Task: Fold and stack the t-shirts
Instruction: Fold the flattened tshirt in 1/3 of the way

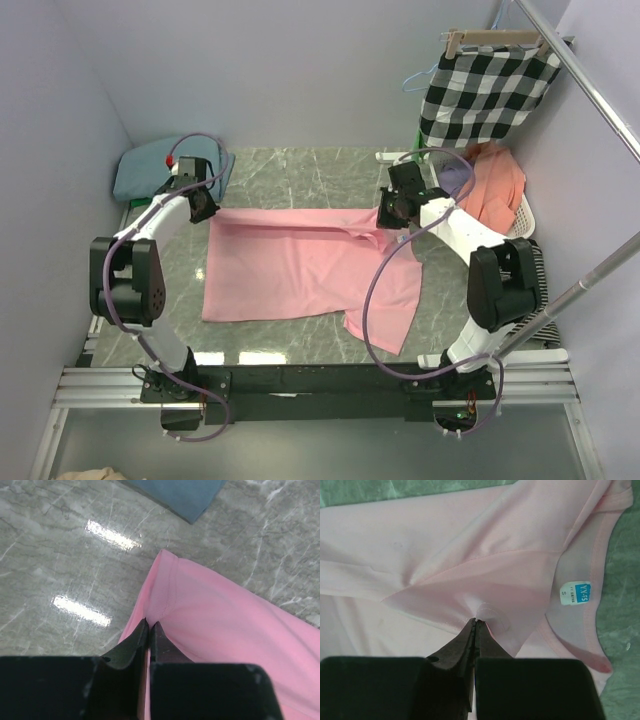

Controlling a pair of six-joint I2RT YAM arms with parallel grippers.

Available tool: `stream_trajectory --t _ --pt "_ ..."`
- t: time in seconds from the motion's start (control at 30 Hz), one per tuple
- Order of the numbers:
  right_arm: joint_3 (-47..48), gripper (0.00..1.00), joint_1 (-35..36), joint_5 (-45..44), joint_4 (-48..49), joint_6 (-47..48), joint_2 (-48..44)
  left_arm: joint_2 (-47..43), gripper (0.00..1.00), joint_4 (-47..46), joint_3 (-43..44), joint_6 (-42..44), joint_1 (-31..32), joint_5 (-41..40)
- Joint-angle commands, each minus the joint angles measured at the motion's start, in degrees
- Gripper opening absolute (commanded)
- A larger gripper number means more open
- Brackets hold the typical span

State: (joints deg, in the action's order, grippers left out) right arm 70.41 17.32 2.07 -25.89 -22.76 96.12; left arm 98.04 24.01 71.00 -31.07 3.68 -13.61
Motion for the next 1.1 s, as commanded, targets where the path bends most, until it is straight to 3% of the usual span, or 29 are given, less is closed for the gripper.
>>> stream_trajectory --t 0.0,0.03,0.07,0.1,0.13,0.17,0.2,0.27,0.37,0.53,0.7,0.77,1.07 --pt "2.0 0.00 0.0 -0.1 -3.4 2.3 1.7 1.2 0.08 1.0 1.9 0.7 -0.3 -1.2" --pt "1.7 0.03 0.0 0.2 -3.5 2.5 2.1 1.4 0.11 1.1 1.8 0.5 -0.3 -1.5" --pt "1.6 0.27 -0.1 0.3 -3.7 2.8 2.1 1.7 0.15 1.5 1.9 0.2 -0.3 -1.9" --pt "1.4 0.38 -0.1 0.3 -3.8 2.9 2.1 2.0 0.26 2.3 1.9 -0.7 -0.3 -2.3" --pt "1.1 0.46 -0.1 -0.1 -3.8 2.8 1.4 2.2 0.30 2.6 2.0 -0.9 -0.3 -3.4" --pt "0.7 0.61 0.0 -0.7 -3.6 2.7 0.8 2.0 0.35 2.7 2.0 -1.3 -0.2 -4.1" --pt "0.6 0.66 -0.1 -1.1 -3.4 2.6 0.2 1.7 0.38 2.7 1.9 -1.6 -0.2 -4.6" --pt "0.8 0.68 -0.1 -2.0 -3.3 2.5 -1.9 0.8 0.53 3.1 1.9 -2.5 -0.2 -6.7" --pt "1.5 0.70 -0.4 -4.4 -3.0 2.2 -4.1 -0.8 0.59 3.2 2.1 -3.1 -0.2 -8.3" --pt "3.2 0.71 -1.7 -4.8 -1.0 2.2 -0.5 -2.9 0.60 1.1 1.9 -3.0 -0.2 -5.8" --pt "6.3 0.70 -2.7 -2.2 3.0 1.8 4.7 -2.9 0.59 -7.5 0.3 -4.3 0.5 8.2" --pt "8.8 0.70 -3.1 -0.6 3.7 1.7 7.5 -1.1 0.59 -9.1 0.4 -4.6 1.9 10.4" --pt "15.1 0.69 -5.0 -2.0 1.4 0.3 17.7 8.1 0.55 -10.4 2.7 -4.8 4.4 11.7"
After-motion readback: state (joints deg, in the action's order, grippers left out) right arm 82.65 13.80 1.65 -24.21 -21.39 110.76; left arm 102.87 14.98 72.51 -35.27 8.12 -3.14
